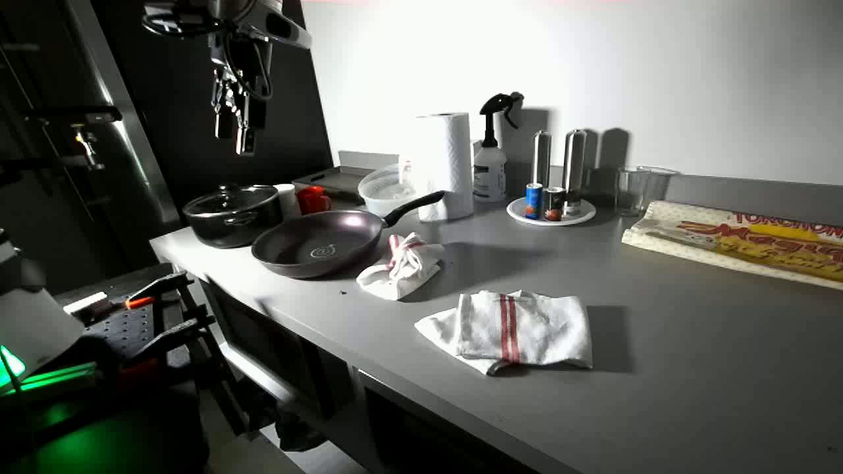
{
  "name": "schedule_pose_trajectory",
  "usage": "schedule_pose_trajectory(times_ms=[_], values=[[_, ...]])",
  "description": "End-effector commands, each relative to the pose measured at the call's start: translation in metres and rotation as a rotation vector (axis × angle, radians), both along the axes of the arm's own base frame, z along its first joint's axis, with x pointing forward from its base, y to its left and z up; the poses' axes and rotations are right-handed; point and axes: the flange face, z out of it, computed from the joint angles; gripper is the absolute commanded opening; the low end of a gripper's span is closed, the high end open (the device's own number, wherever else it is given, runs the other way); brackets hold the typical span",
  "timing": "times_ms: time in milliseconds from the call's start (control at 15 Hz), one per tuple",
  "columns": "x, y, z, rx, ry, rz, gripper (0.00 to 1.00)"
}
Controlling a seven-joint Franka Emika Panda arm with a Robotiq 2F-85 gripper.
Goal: Wipe the pan with a towel
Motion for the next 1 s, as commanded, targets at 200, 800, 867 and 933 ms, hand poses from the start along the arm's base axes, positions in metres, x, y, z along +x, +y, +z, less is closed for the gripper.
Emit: schedule_pose_trajectory(times_ms=[200, 800, 867, 933], values=[[0.0, 0.0, 0.001, 0.0, 0.0, 0.0, 1.0], [0.032, -0.011, -0.006, -0.019, 0.003, -0.04, 1.0], [0.042, -0.014, -0.008, -0.027, 0.0, -0.045, 1.0], [0.049, -0.017, -0.01, -0.031, 0.0, -0.06, 1.0]])
